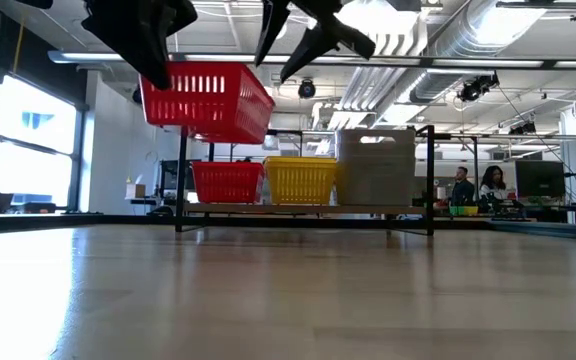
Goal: Stack baskets on shelf by color
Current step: Stack the red bin on the red bins on the shelf
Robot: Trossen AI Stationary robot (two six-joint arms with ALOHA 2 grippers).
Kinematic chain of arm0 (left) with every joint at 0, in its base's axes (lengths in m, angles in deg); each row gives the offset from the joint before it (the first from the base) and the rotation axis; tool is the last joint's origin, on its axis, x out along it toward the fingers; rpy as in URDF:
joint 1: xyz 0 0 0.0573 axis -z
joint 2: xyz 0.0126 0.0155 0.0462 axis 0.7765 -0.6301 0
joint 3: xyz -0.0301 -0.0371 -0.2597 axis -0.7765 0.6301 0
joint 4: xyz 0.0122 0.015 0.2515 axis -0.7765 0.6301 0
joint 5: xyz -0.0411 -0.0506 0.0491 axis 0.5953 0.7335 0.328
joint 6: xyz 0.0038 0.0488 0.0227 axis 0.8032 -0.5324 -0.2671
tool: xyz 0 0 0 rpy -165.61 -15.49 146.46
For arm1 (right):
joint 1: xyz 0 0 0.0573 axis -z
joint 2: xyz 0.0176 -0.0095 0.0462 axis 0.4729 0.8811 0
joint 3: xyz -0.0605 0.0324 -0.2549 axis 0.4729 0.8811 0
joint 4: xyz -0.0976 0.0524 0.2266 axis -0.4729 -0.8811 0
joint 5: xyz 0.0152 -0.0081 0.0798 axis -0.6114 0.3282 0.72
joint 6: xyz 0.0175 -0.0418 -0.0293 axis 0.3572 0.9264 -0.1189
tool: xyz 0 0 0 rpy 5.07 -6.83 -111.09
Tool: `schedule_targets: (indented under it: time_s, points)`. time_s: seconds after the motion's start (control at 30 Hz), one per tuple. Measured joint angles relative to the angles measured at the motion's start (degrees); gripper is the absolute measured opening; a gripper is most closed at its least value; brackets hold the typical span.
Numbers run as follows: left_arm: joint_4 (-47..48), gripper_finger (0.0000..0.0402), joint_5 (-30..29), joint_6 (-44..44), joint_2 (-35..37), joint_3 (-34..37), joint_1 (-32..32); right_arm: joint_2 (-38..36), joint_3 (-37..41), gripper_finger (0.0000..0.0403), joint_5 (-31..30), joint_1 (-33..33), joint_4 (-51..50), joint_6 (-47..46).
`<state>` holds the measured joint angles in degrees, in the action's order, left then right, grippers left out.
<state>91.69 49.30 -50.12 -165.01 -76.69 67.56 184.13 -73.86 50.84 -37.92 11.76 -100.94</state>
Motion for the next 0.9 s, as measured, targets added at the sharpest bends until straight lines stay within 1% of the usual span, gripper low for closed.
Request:
schedule_targets:
  time_s: [0.13, 0.27, 0.47, 0.6, 0.73, 0.9]
  points:
    - [-0.1, 0.0001, -0.2, -0.3, 0.0, 0.0, -0.2, -1.8, 0.0, 0.0145, -1.8, 0.2, -2.1, 1.4]
    - [-0.2, 0.0001, -0.8, -0.4, 0.4, 0.0, -0.9, -3.3, 0.0, 0.0144, -2.1, 0.3, -4.2, 3.7]
    - [-0.2, 0.0001, -2.2, -3.4, 2.8, 0.0, -3.2, -5.8, 0.0, 0.0144, -3.0, 0.8, -6.8, 7.1]
    - [-0.3, 0.0001, -2.3, -5.3, 5.0, 0.0, -6.5, -7.2, 0.0, 0.0144, -5.3, 1.9, -8.5, 9.9]
    - [-0.7, 0.0001, -2.3, -8.2, 7.2, 0.0, -10.8, -9.1, 0.0, 0.0144, -5.7, 3.5, -10.0, 13.8]
    - [-1.9, 0.0001, 0.4, -12.2, 9.8, 0.0, -17.7, -12.2, 0.0, 0.0144, -6.0, 6.4, -10.4, 19.0]
